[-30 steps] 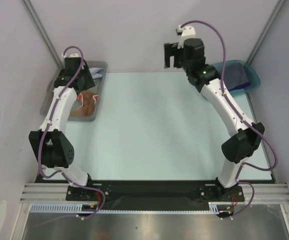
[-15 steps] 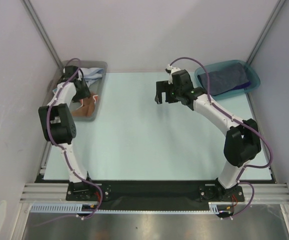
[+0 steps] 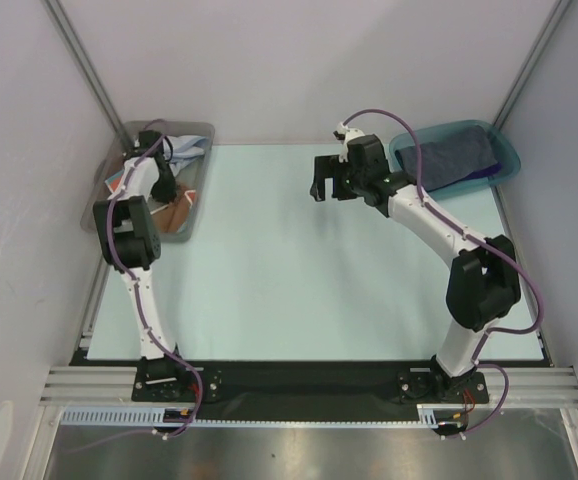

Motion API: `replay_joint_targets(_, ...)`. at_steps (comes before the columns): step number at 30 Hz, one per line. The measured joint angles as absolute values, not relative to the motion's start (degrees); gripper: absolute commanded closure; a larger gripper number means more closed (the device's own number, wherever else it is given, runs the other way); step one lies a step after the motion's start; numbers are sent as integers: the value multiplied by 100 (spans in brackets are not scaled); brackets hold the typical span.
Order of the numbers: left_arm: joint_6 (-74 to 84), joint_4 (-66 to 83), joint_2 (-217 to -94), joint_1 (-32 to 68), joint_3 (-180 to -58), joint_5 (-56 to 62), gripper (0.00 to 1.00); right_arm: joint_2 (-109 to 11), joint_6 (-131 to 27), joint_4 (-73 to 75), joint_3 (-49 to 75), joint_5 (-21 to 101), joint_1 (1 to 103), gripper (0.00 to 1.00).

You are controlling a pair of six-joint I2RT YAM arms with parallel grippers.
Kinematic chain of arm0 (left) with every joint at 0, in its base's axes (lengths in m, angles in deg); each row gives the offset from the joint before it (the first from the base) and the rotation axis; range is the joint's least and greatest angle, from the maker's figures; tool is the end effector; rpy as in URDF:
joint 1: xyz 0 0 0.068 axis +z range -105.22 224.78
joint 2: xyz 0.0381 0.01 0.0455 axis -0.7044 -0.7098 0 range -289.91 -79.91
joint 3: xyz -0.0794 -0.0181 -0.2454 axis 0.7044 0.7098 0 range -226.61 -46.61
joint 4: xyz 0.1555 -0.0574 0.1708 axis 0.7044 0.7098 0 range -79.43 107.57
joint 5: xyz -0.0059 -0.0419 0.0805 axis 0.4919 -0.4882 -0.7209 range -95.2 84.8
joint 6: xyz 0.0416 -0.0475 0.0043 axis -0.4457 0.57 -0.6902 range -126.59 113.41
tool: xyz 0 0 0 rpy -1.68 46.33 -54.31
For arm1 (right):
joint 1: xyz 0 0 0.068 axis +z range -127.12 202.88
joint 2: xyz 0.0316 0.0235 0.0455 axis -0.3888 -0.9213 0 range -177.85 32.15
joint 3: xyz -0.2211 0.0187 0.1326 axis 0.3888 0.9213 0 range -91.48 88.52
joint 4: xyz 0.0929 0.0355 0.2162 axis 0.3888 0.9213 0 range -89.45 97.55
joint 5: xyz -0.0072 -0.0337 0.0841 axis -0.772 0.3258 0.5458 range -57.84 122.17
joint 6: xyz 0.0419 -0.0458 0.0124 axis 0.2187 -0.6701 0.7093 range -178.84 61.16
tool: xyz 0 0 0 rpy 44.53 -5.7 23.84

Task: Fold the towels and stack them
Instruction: Grab crumpled towel, then move the towel to the center of the board

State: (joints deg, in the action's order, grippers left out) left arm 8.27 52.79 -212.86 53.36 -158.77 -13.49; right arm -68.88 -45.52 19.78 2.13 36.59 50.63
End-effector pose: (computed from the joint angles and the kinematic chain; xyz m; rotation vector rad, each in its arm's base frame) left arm 0.4656 0.0774 0.1651 -0.5854 2.5946 0.1573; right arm 0.3496 0.1884 0.2923 -0.3215 2.1786 0.4915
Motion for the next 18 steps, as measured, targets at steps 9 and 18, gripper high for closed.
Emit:
replay_joint_targets(9, 835, 5716, -20621, 5081, -16911, -941, 100, -6344, -4552, 1960, 593, 3674, 5065, 0)
replay_joint_targets(18, 1179, 4212, -16844, 3109, -15156, 716, 94, -4626, -4305, 1993, 1286, 3288, 4779, 0)
